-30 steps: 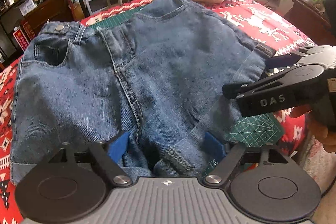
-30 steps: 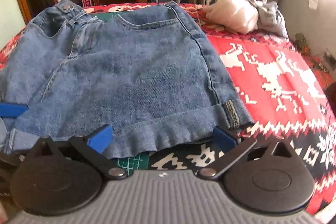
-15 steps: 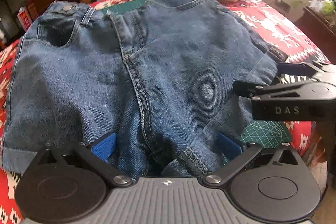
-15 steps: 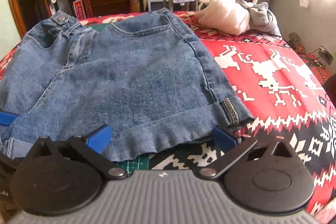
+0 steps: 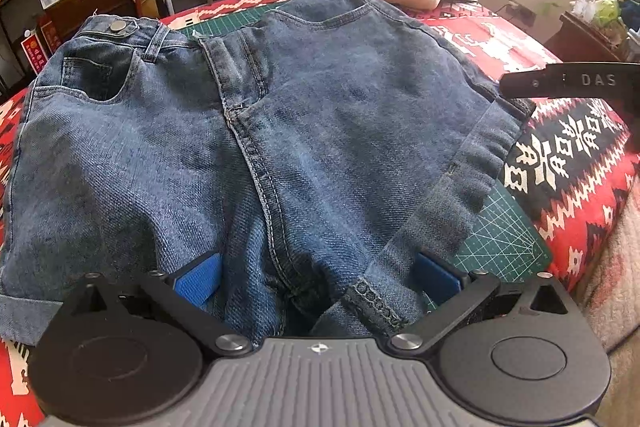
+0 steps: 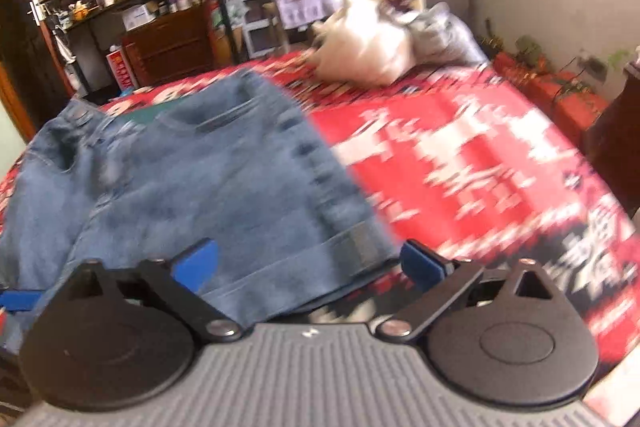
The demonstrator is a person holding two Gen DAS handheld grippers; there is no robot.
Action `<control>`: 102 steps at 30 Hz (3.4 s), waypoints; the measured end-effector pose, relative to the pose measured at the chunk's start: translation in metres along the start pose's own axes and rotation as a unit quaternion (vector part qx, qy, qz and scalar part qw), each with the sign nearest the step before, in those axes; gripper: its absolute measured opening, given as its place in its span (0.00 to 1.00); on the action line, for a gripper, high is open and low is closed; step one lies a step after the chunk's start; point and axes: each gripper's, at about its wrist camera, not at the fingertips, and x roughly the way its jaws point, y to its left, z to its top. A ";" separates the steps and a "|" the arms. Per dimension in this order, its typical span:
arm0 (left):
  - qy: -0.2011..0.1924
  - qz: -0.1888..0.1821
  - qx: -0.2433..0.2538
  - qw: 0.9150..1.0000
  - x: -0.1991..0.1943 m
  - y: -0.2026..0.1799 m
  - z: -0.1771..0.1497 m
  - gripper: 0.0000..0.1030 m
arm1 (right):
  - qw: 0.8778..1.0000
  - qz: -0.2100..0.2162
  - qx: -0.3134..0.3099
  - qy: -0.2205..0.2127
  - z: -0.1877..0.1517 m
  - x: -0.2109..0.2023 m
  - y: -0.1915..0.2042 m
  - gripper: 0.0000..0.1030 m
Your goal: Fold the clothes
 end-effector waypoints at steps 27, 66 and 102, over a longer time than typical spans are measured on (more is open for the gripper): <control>-0.007 -0.005 0.002 1.000 -0.001 0.002 -0.002 1.00 | 0.960 0.127 0.245 0.056 -0.010 0.026 -0.095 0.27; -0.076 -0.048 -0.139 0.986 -0.090 0.140 -0.003 0.85 | 0.997 -0.014 0.080 0.013 -0.004 -0.039 -0.048 0.13; -0.055 0.072 -0.201 0.975 -0.084 0.229 -0.041 0.13 | 0.996 0.055 0.060 0.045 -0.013 -0.021 -0.015 0.29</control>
